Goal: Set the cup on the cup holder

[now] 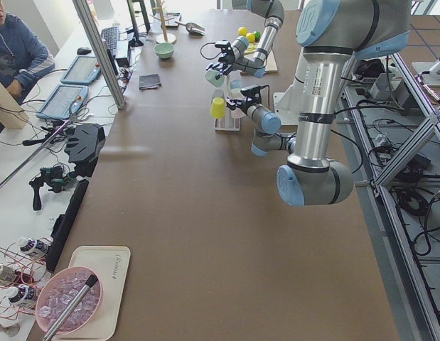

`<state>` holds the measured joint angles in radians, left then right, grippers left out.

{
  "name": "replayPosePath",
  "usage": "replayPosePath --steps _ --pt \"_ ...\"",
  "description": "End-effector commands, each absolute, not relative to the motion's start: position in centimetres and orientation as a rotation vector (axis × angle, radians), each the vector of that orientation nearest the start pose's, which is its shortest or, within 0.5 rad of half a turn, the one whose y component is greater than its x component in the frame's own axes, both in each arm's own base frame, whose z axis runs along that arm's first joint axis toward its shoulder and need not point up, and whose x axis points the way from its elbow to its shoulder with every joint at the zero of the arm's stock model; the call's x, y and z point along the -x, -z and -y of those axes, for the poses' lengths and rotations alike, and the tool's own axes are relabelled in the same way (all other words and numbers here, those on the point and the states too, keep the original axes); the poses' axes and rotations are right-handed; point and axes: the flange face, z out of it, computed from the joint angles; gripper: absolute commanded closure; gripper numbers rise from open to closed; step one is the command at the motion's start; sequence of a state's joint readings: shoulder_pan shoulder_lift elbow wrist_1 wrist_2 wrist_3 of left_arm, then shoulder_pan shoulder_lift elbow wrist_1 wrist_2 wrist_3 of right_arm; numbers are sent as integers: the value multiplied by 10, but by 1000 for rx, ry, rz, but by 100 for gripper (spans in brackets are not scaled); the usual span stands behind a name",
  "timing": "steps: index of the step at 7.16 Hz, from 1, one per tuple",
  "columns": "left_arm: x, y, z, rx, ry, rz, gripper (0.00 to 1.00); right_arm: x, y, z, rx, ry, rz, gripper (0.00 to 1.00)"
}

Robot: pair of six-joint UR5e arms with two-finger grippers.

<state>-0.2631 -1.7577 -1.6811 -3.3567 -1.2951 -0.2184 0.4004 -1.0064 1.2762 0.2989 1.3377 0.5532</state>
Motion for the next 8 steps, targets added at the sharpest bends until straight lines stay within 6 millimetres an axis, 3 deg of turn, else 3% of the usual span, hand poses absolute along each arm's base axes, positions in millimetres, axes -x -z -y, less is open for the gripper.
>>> replayPosePath --steps 1,3,4,5,6,7,8 --pt "-389 -325 303 -1658 -288 -1235 3 522 -271 392 -1498 92 1525 0" --pt "-339 -331 352 -1599 -183 -996 3 503 -255 400 -1529 64 1534 0" --pt "-308 -340 389 -1507 -169 -833 3 494 -253 412 -1545 51 1520 0" --pt "-290 -358 421 -1383 -173 -707 3 479 -253 432 -1563 38 1475 0" --pt "-274 -384 455 -1198 -179 -557 3 466 -229 449 -1544 39 1397 0" --pt "-247 -410 483 -967 -113 -545 3 444 -194 460 -1486 51 1285 0" --pt "-212 -422 502 -772 -26 -629 3 421 -181 477 -1413 23 1192 0"
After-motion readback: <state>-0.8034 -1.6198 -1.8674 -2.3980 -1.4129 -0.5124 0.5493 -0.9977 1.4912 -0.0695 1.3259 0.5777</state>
